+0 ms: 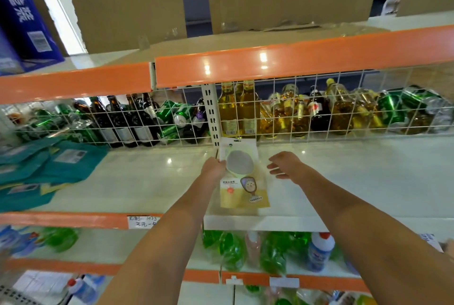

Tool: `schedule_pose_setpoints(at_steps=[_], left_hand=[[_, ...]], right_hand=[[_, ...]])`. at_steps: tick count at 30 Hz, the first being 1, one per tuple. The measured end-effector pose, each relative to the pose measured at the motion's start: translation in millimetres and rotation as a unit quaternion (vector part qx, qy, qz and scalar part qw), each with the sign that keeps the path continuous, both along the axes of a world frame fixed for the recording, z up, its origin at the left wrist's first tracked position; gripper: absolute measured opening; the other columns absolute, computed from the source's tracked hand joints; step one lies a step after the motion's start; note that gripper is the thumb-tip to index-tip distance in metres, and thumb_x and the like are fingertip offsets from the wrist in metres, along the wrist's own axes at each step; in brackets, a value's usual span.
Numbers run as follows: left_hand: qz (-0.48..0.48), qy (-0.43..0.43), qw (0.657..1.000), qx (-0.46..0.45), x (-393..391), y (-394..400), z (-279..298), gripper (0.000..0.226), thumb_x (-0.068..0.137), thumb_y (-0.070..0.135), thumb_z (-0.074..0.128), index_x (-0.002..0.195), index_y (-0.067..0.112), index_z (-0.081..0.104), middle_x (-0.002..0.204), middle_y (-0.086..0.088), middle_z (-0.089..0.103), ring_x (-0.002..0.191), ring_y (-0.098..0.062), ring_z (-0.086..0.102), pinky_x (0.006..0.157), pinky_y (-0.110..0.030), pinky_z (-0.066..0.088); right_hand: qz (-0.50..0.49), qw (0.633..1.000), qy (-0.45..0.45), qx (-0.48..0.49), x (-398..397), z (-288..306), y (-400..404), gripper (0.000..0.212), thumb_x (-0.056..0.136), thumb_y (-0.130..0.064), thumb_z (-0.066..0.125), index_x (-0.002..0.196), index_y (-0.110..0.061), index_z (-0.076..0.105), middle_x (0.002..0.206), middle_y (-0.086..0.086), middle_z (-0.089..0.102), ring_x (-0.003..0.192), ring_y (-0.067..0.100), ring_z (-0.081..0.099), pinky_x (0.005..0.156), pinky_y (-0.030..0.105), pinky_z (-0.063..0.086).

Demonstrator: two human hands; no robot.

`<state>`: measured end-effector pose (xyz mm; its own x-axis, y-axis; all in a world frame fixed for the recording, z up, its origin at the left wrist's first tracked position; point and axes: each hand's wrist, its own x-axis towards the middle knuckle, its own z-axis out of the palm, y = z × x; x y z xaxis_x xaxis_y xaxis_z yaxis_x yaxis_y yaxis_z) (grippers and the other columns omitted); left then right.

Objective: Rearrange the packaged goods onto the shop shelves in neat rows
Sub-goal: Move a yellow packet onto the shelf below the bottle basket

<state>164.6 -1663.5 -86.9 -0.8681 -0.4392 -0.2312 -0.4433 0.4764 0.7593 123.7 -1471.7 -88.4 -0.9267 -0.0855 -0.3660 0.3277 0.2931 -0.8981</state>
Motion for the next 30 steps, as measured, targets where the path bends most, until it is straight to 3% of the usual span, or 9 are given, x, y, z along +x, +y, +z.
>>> schedule_pose_setpoints(at_steps=[3, 5, 7, 10, 12, 16, 25, 30], left_hand=[[-0.003, -0.019, 1.0, -0.018, -0.2, -13.6, -4.6, 0.035, 0.098, 0.021, 0.046, 0.119, -0.005, 0.056, 0.12, -0.021, 0.06, 0.11, -0.034, 0.058, 0.076, -0.033, 0.043], [-0.01, -0.031, 0.999, -0.034, 0.4, -20.9, -7.2, 0.036, 0.098, 0.021, 0.047, 0.119, -0.006, 0.055, 0.121, -0.022, 0.059, 0.111, -0.036, 0.057, 0.074, -0.033, 0.042], [-0.018, -0.042, 0.997, -0.061, 0.9, -26.8, -9.6, 0.036, 0.098, 0.021, 0.046, 0.119, -0.007, 0.054, 0.123, -0.024, 0.057, 0.113, -0.036, 0.057, 0.075, -0.036, 0.044], [-0.033, -0.061, 0.992, -0.106, -0.1, -31.8, -12.7, 0.038, 0.097, 0.022, 0.046, 0.122, -0.006, 0.052, 0.126, -0.022, 0.056, 0.115, -0.034, 0.056, 0.083, -0.037, 0.047], [-0.045, -0.066, 0.987, -0.137, -1.7, -33.4, -15.8, 0.035, 0.098, 0.02, 0.044, 0.121, -0.004, 0.053, 0.124, -0.019, 0.057, 0.112, -0.032, 0.057, 0.087, -0.035, 0.047], [-0.068, -0.067, 0.975, -0.201, -3.0, -35.9, -24.8, 0.028, 0.098, 0.016, 0.04, 0.119, 0.001, 0.051, 0.121, -0.014, 0.057, 0.109, -0.029, 0.056, 0.08, -0.031, 0.042], [-0.122, -0.073, 0.916, -0.376, -1.0, -36.0, -41.8, 0.025, 0.098, 0.021, 0.04, 0.116, 0.007, 0.05, 0.118, -0.01, 0.057, 0.11, -0.026, 0.055, 0.087, -0.033, 0.045], [-0.123, -0.073, 0.903, -0.405, -1.7, -36.6, -45.1, 0.026, 0.098, 0.023, 0.042, 0.119, 0.009, 0.047, 0.121, -0.01, 0.055, 0.113, -0.026, 0.052, 0.089, -0.034, 0.044]], right_hand=[[-0.005, 0.999, 0.032, 0.033, -3.7, -3.3, 0.9, 0.014, 0.097, -0.015, 0.046, 0.103, -0.007, 0.056, 0.094, 0.01, 0.063, 0.078, 0.019, 0.059, 0.06, 0.024, 0.046], [-0.001, 0.996, 0.059, 0.062, -6.6, -6.4, 0.6, 0.015, 0.097, -0.013, 0.046, 0.102, -0.008, 0.059, 0.096, 0.01, 0.063, 0.083, 0.02, 0.058, 0.067, 0.027, 0.049], [0.003, 0.989, 0.091, 0.113, -7.6, -9.3, 0.5, 0.018, 0.095, -0.01, 0.046, 0.103, -0.008, 0.061, 0.1, 0.01, 0.066, 0.09, 0.022, 0.059, 0.076, 0.032, 0.049], [0.011, 0.971, 0.132, 0.198, -7.8, -13.2, -0.4, 0.023, 0.094, -0.01, 0.046, 0.11, -0.007, 0.063, 0.113, 0.011, 0.065, 0.103, 0.027, 0.06, 0.079, 0.032, 0.047], [0.022, 0.959, 0.153, 0.238, -6.8, -14.4, -1.5, 0.026, 0.095, -0.011, 0.043, 0.112, -0.008, 0.062, 0.115, 0.011, 0.063, 0.103, 0.027, 0.059, 0.08, 0.033, 0.048], [0.051, 0.928, 0.196, 0.312, -5.7, -15.8, -3.4, 0.031, 0.096, -0.012, 0.036, 0.116, -0.011, 0.059, 0.116, 0.009, 0.062, 0.103, 0.026, 0.058, 0.082, 0.033, 0.048], [0.076, 0.912, 0.197, 0.353, -4.6, -26.9, -9.5, 0.034, 0.091, -0.005, 0.038, 0.118, -0.014, 0.057, 0.118, 0.008, 0.059, 0.104, 0.025, 0.056, 0.076, 0.028, 0.045], [0.077, 0.909, 0.204, 0.356, -4.7, -31.5, -13.1, 0.034, 0.091, -0.005, 0.037, 0.116, -0.014, 0.058, 0.116, 0.007, 0.06, 0.102, 0.024, 0.057, 0.079, 0.03, 0.047]])
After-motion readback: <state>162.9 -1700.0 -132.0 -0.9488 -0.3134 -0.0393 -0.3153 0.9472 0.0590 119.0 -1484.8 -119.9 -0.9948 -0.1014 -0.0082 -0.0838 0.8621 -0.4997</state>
